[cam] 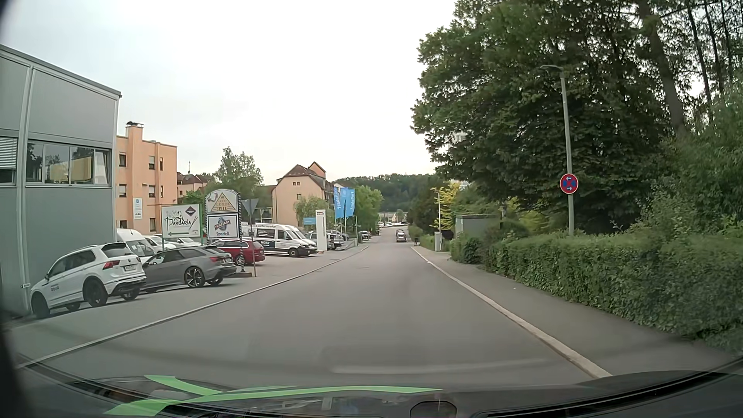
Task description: Follow the waypoints while adhering to traffic rules and regulations
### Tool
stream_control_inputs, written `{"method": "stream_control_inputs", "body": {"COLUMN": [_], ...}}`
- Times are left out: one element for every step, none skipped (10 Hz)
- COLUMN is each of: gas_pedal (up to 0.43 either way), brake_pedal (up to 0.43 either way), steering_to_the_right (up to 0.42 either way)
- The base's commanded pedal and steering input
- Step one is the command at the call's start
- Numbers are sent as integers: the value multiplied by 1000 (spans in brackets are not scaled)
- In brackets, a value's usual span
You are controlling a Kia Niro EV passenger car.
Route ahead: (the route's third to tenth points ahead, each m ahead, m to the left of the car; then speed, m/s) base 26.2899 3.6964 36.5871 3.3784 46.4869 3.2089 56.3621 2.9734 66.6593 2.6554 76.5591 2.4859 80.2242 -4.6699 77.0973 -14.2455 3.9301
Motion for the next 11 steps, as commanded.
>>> {"method": "stream_control_inputs", "body": {"gas_pedal": [8,8,8,8,8,8,8,8,8,8,8], "brake_pedal": [0,0,0,0,0,0,0,0,0,0,0], "steering_to_the_right": [5,5,5,5,5,5,5,5,5,4,3]}}
